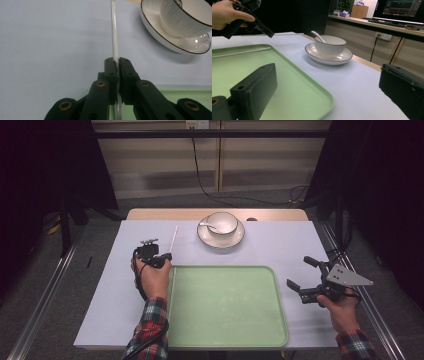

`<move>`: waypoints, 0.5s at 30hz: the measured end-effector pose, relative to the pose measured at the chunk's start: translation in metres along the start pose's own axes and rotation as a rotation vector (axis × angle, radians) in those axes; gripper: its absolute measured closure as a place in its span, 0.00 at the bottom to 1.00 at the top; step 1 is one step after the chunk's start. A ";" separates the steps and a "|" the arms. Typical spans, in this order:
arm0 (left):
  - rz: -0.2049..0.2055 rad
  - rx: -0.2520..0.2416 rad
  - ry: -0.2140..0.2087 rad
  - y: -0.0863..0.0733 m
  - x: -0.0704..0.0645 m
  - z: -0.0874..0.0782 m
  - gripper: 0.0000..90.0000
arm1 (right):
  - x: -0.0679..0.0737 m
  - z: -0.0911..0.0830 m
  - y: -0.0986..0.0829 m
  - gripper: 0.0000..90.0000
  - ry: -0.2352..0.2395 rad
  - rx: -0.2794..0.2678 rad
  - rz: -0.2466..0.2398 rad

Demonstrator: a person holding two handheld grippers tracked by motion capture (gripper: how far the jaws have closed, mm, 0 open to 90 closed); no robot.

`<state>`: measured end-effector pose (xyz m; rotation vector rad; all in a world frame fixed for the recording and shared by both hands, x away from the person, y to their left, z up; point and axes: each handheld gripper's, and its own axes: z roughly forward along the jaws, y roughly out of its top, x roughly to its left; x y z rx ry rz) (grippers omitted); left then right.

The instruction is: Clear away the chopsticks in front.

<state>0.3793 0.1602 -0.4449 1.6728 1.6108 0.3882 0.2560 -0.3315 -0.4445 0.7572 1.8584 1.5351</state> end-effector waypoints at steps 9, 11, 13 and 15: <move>-0.029 0.003 0.001 -0.016 0.005 -0.008 0.96 | 0.001 0.000 0.000 0.01 -0.001 -0.003 0.008; -0.040 -0.007 0.012 -0.018 0.006 -0.012 0.96 | 0.000 0.000 0.000 0.01 0.002 0.002 0.000; -0.032 -0.011 0.016 -0.021 0.007 -0.017 0.95 | 0.000 0.001 0.000 0.01 0.009 0.001 -0.008; -0.046 -0.022 0.006 -0.025 0.008 -0.021 0.96 | 0.000 0.000 0.000 0.01 0.003 0.003 0.002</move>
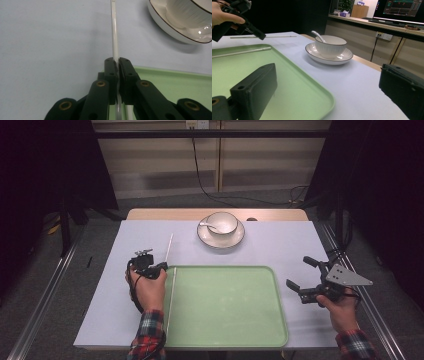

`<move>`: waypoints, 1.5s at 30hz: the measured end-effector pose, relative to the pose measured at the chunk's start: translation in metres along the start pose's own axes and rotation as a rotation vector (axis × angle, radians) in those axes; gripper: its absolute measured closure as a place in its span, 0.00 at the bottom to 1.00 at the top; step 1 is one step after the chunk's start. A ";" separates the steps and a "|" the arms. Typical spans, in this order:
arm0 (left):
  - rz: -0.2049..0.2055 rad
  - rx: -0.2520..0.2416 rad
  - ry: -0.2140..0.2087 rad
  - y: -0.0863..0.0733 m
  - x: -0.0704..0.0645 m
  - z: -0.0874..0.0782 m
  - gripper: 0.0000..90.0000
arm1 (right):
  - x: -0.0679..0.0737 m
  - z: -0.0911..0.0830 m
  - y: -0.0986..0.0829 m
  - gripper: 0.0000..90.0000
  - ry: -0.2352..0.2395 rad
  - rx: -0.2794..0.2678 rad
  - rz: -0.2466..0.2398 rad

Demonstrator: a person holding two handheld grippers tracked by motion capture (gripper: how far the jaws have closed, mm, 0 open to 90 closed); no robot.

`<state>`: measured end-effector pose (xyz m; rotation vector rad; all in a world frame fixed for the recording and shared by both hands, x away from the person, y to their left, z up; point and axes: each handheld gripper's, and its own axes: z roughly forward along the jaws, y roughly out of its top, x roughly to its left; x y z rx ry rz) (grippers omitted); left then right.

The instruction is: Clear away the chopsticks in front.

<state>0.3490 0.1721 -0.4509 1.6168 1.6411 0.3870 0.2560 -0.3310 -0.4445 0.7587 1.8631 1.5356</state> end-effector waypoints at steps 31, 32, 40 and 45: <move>-0.017 -0.017 0.038 -0.060 0.001 -0.050 0.95 | 0.001 0.000 0.001 0.01 0.001 -0.020 0.015; -0.018 -0.023 0.042 -0.062 0.000 -0.052 0.95 | 0.001 0.001 0.001 0.01 0.000 -0.021 0.010; -0.026 -0.028 0.031 -0.074 -0.002 -0.060 0.95 | 0.001 0.001 0.001 0.01 0.001 -0.022 0.011; -0.018 -0.025 0.023 -0.078 -0.004 -0.063 0.95 | 0.001 0.001 0.001 0.01 0.000 -0.021 0.008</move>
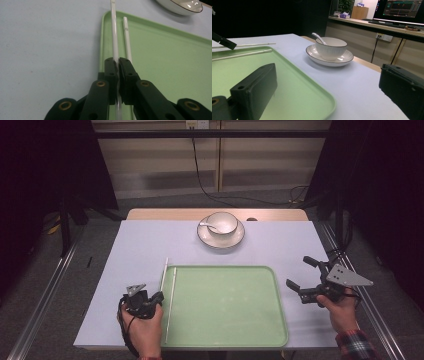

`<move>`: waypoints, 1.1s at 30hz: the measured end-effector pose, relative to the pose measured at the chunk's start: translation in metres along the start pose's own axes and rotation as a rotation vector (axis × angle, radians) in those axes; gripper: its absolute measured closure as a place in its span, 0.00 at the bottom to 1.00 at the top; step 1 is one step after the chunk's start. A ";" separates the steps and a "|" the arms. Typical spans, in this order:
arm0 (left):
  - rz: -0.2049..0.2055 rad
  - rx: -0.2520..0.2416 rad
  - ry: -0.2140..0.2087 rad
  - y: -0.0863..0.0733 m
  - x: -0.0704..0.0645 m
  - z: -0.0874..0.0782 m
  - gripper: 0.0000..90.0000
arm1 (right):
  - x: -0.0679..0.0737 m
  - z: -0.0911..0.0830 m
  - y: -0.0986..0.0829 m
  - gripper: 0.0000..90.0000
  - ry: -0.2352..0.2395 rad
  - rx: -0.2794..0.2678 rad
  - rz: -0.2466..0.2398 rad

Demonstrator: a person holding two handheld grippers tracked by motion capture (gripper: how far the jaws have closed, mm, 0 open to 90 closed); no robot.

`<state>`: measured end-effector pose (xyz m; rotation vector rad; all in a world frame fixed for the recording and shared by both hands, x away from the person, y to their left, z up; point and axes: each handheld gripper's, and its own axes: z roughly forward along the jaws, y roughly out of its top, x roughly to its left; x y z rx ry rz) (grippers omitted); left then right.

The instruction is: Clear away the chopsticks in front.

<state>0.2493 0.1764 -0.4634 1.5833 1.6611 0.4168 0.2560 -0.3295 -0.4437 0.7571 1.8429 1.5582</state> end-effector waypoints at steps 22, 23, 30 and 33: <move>0.002 -0.023 -0.035 -0.006 -0.005 -0.014 0.95 | 0.001 0.000 0.000 0.01 0.003 0.007 0.002; 0.004 -0.022 -0.032 -0.006 -0.005 -0.015 0.95 | 0.001 0.000 0.000 0.01 0.002 0.008 0.001; -0.003 -0.015 -0.032 -0.011 -0.004 -0.015 0.95 | 0.001 0.000 0.000 0.01 0.010 0.011 -0.004; -0.007 -0.016 -0.039 -0.013 -0.005 -0.016 0.95 | 0.001 0.001 0.000 0.01 0.006 0.009 -0.001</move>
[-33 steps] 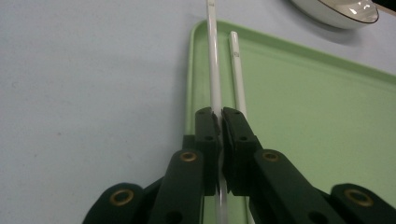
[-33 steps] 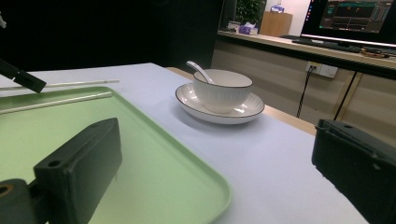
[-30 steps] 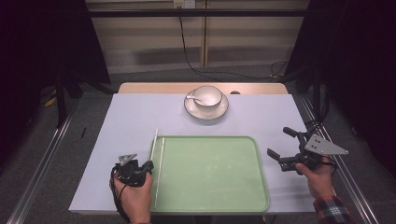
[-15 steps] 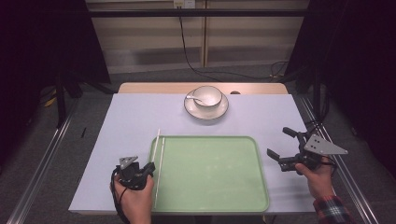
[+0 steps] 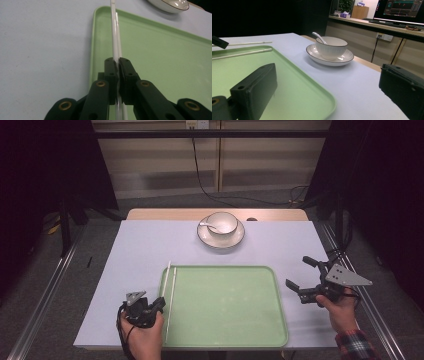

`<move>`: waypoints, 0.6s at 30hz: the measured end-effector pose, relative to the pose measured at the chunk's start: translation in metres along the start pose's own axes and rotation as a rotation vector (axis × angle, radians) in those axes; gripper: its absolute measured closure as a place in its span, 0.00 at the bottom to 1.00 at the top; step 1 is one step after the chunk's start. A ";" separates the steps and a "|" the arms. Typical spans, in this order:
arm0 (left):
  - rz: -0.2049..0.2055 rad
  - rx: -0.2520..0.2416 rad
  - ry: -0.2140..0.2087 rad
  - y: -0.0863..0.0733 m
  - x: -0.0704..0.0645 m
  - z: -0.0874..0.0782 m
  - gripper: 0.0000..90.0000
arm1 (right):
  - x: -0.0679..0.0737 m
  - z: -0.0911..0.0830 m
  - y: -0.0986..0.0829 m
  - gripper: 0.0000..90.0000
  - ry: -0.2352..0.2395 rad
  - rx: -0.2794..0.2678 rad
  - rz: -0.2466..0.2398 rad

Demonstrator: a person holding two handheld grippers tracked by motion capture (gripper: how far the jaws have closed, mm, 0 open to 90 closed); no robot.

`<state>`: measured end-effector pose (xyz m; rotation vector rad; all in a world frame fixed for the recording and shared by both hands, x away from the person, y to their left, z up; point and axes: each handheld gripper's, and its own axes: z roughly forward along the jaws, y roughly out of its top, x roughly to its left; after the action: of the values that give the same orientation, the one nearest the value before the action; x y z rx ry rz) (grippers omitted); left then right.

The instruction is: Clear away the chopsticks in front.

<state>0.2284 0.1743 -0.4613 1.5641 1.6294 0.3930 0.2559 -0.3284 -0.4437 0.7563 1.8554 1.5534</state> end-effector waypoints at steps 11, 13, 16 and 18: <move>0.001 0.020 0.003 -0.005 0.000 0.003 0.95 | 0.000 0.000 0.000 0.01 0.000 0.004 0.000; 0.000 0.030 0.005 -0.006 0.001 0.002 0.95 | 0.000 0.000 0.000 0.01 0.001 0.002 0.000; -0.008 0.030 -0.001 -0.007 0.001 0.001 0.95 | 0.000 0.000 0.000 0.01 0.001 0.005 0.000; -0.010 0.033 -0.001 -0.007 0.001 0.001 0.95 | 0.000 0.001 0.000 0.01 0.007 0.006 -0.007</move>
<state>0.2244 0.1739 -0.4675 1.5800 1.6497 0.3617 0.2565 -0.3279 -0.4438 0.7465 1.8667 1.5490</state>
